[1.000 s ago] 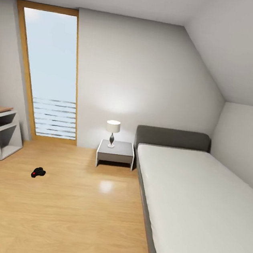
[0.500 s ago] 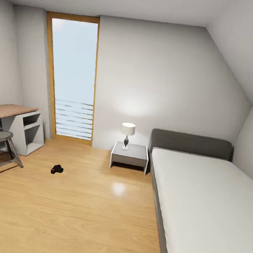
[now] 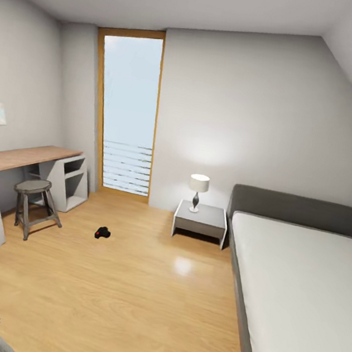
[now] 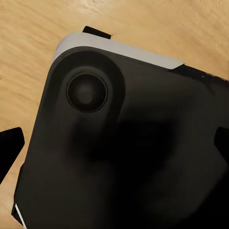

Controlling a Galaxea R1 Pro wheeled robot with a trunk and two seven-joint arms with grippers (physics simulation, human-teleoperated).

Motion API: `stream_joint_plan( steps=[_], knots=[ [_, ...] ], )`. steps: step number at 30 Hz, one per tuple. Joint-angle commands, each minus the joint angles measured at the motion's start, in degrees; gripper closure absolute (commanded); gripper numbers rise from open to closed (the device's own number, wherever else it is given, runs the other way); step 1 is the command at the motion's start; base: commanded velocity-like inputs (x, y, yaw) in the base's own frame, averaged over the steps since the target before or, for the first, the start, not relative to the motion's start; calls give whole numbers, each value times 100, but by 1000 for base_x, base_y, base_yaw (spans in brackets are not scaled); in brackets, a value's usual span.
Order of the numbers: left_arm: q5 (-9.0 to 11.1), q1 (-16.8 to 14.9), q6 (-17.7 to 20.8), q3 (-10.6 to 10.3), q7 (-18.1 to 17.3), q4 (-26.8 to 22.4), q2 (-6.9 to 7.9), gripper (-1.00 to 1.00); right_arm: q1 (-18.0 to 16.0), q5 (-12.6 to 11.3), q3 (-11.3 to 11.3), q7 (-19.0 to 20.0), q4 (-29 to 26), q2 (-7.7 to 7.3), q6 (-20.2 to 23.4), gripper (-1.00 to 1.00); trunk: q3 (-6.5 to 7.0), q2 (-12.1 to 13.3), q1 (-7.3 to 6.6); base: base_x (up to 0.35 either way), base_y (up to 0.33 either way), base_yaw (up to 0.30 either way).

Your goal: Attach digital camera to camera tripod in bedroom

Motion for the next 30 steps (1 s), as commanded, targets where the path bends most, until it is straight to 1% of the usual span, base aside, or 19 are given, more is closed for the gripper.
stream_joint_plan(
  steps=[1,7,11,30],
  knots=[
    [22,3,-3,13,-1,-7,-1,-100,-2,7,2,-6,7,-1,-28,-100,-4,-2,0,0,0,262],
    [23,0,-3,13,-1,-7,-1,-100,-2,7,4,-9,7,0,-27,-100,-4,-2,0,0,0,249],
    [23,0,-3,13,-1,-7,-1,-100,-2,7,1,-4,7,-1,-26,-100,-4,-2,0,0,0,149],
    [22,3,-3,13,-1,-7,-1,-100,-2,-10,0,-9,7,-9,-41,-100,-4,-2,0,0,0,16]
  ],
)
